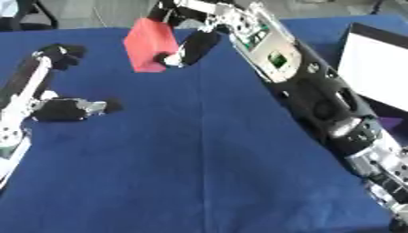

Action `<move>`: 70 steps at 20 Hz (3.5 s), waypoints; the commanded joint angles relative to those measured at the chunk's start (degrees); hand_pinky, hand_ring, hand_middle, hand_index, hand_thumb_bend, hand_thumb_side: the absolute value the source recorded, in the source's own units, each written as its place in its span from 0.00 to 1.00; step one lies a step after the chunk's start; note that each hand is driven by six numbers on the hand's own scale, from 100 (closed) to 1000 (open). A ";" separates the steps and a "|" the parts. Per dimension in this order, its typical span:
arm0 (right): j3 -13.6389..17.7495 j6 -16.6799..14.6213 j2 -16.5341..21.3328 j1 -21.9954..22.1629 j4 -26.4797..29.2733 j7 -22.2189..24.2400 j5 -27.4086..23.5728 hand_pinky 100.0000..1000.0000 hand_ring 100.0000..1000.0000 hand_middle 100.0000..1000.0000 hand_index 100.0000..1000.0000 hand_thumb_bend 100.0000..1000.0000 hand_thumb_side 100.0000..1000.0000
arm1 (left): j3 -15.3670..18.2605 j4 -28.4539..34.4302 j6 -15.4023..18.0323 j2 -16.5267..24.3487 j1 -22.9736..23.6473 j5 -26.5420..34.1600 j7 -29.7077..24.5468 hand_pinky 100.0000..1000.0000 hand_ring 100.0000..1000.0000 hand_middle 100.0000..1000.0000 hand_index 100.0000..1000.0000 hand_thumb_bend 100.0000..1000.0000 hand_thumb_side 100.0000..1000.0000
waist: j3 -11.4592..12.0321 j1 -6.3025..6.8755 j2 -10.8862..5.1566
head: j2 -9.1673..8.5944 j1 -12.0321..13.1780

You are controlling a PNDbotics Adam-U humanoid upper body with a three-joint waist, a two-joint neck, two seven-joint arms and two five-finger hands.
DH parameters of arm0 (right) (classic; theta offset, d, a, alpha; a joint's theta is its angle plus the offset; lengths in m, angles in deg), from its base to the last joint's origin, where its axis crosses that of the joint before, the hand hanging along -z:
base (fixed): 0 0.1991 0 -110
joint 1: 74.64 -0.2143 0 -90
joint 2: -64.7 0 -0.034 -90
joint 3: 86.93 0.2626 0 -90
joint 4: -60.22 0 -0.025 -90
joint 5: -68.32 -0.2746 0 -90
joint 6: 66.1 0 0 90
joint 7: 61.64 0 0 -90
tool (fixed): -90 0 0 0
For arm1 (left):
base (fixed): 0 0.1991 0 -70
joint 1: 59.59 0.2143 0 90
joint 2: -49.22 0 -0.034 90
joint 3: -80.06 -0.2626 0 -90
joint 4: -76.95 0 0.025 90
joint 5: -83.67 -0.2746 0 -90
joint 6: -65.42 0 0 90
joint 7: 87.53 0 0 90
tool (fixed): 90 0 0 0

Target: Pick up the objects with one hand, pass them to the other hand, and then place them into the box on the other side of the table.

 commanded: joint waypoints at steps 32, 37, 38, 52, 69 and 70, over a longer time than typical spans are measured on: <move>16.98 4.32 33.74 16.59 -10.32 -11.47 -1.05 0.85 0.65 0.38 0.47 0.18 0.00 | 2.54 1.41 -1.49 4.47 1.24 0.93 3.73 0.78 0.73 0.69 0.80 0.84 0.39 | -1.92 0.10 -2.58 | -0.07 -12.77; 17.39 3.91 35.32 19.12 -11.32 -9.94 0.28 0.85 0.65 0.39 0.47 0.19 0.00 | 2.77 1.50 -1.70 4.51 1.17 1.00 4.09 0.78 0.73 0.69 0.80 0.84 0.39 | -1.90 0.25 -2.57 | -0.07 -13.30; 17.37 3.75 35.49 19.47 -11.42 -9.52 0.71 0.85 0.65 0.39 0.47 0.19 0.00 | 2.82 1.54 -1.74 4.50 1.16 1.01 4.18 0.78 0.73 0.69 0.80 0.84 0.39 | -1.89 0.30 -2.59 | -0.07 -13.40; 18.73 4.58 35.60 21.38 -13.55 -9.37 8.54 0.90 0.89 0.89 0.89 0.62 0.13 | 3.05 1.80 -2.33 4.33 0.95 1.15 4.79 0.78 0.73 0.69 0.79 0.84 0.40 | -1.61 0.60 -2.68 | -0.07 -12.74; 18.99 7.15 33.21 18.05 -7.27 -18.32 -2.00 0.88 0.85 0.85 0.87 0.41 0.14 | 4.75 2.23 -3.97 5.74 1.08 1.26 6.22 0.79 0.73 0.69 0.79 0.81 0.40 | -1.02 1.10 -2.99 | -0.07 -4.39; 18.82 7.16 32.75 17.37 -6.77 -18.99 -3.61 0.88 0.84 0.85 0.87 0.42 0.14 | 5.26 2.23 -4.31 6.27 1.20 1.52 6.57 0.79 0.73 0.69 0.79 0.80 0.40 | -0.89 1.19 -3.00 | -0.07 -2.77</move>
